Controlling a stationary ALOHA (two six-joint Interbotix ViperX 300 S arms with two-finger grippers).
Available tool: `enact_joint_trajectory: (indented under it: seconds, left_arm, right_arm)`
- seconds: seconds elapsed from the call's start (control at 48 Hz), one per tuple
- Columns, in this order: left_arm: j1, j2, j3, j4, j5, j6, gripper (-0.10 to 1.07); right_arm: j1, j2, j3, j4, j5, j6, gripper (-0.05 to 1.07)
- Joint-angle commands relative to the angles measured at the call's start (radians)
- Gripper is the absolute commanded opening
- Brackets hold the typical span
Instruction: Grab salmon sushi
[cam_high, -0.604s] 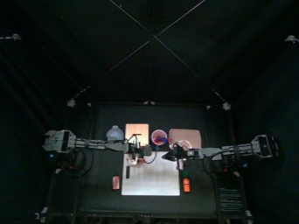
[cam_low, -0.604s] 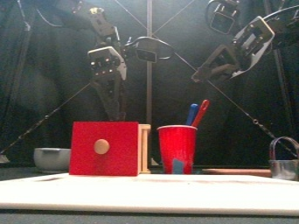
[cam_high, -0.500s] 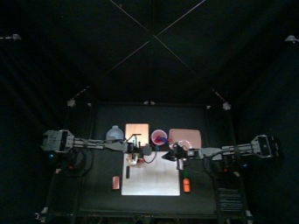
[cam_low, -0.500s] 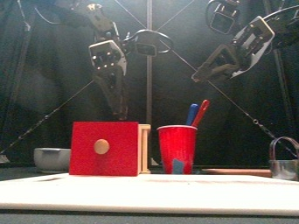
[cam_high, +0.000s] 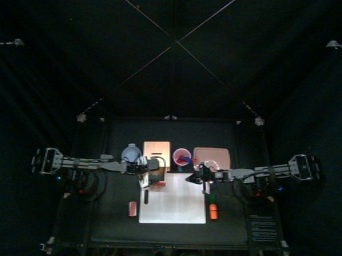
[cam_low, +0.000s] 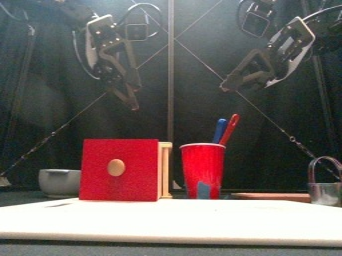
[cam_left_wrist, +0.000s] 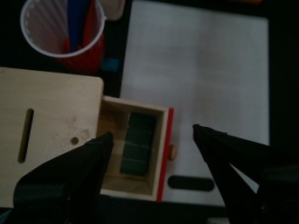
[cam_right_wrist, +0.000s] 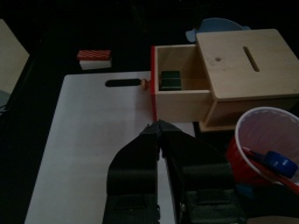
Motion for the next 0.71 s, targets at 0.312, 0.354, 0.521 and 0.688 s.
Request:
enact_joint_trajectory:
  seconds: [0.312, 0.354, 0.521, 0.688]
  left_arm:
    - [0.002, -0.255, 0.278, 0.014, -0.416, -0.002, 1.03]
    - [0.003, -0.272, 0.301, 0.018, -0.439, -0.003, 1.03]
    - [0.011, -0.299, 0.337, 0.012, -0.446, -0.002, 1.03]
    - [0.017, -0.301, 0.341, 0.017, -0.443, 0.0, 1.03]
  right_arm:
    - [0.009, -0.052, -0.006, -0.003, -0.018, -0.002, 0.03]
    - [0.012, -0.057, -0.005, -0.003, -0.023, -0.002, 0.03]
    - [0.014, -0.064, -0.003, -0.005, -0.038, -0.002, 0.03]
    - [0.015, -0.058, -0.003, 0.003, -0.052, 0.0, 0.03]
